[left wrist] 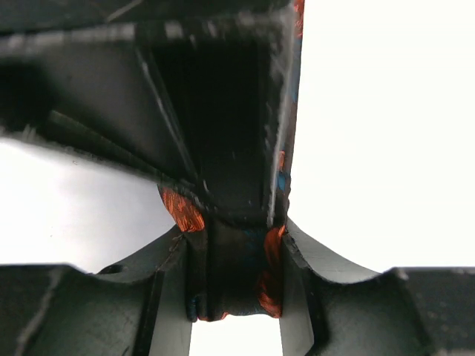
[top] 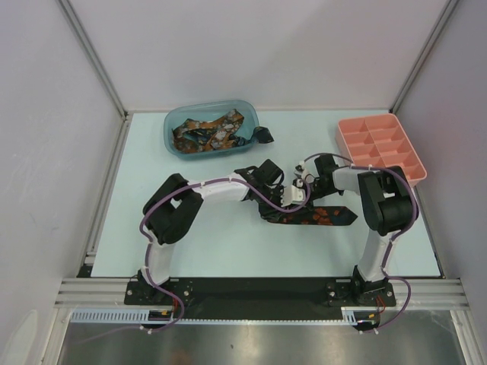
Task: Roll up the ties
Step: Roll the tie at the center of the board.
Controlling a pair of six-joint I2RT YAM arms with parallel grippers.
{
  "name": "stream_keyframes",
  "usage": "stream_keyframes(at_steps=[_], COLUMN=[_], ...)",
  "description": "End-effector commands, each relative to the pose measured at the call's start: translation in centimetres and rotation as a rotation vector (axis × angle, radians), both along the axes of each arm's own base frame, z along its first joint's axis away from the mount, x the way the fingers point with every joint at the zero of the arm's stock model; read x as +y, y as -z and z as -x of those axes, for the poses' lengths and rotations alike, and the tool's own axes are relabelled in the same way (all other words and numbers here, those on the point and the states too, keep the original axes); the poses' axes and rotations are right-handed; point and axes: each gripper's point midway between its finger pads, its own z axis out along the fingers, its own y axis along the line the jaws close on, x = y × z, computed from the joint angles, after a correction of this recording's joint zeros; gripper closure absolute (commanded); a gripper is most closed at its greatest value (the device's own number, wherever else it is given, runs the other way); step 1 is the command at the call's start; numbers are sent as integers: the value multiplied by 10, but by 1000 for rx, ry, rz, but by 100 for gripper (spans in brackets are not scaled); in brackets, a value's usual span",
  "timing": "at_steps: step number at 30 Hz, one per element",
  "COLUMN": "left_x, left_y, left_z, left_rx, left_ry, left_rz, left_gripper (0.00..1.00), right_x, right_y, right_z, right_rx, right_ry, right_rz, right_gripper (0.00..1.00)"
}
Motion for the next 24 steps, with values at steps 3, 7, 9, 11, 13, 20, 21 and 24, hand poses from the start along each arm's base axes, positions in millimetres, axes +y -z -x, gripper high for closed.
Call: stream_keyframes(at_steps=[3,7,9,11,13,20,21,24], left_x=[6,1,-2,-8,-14,-40,-42,-46], left_y=[13,-4,-14,-23,-30,-35,-28,-19], left_z=[11,11,12,12,8,-2,-2,-3], left_rx=[16,-2,-9,-16,-24,-14,-2,21], left_ry=[21,2,-2,-9,-18,-14,-15,-4], left_rz=[-41,37,82,133,173,262,254,249], left_gripper=[45,26,21,16,14,13,13,21], right_x=[-13,-34,-44,-51,-58,-73,-74,-73], right_y=[20,34,41,45,52,64,65,69], right_z=[-6,3,4,4,8,14,16,14], right_rx=[-30,-16,-6,-10,1,27,36,50], right_ry=[12,10,12,0,-10,-31,-37,-40], right_rz=[86,161,209,236,276,370,380,374], right_gripper=[100,100,100,100,100,100,100,100])
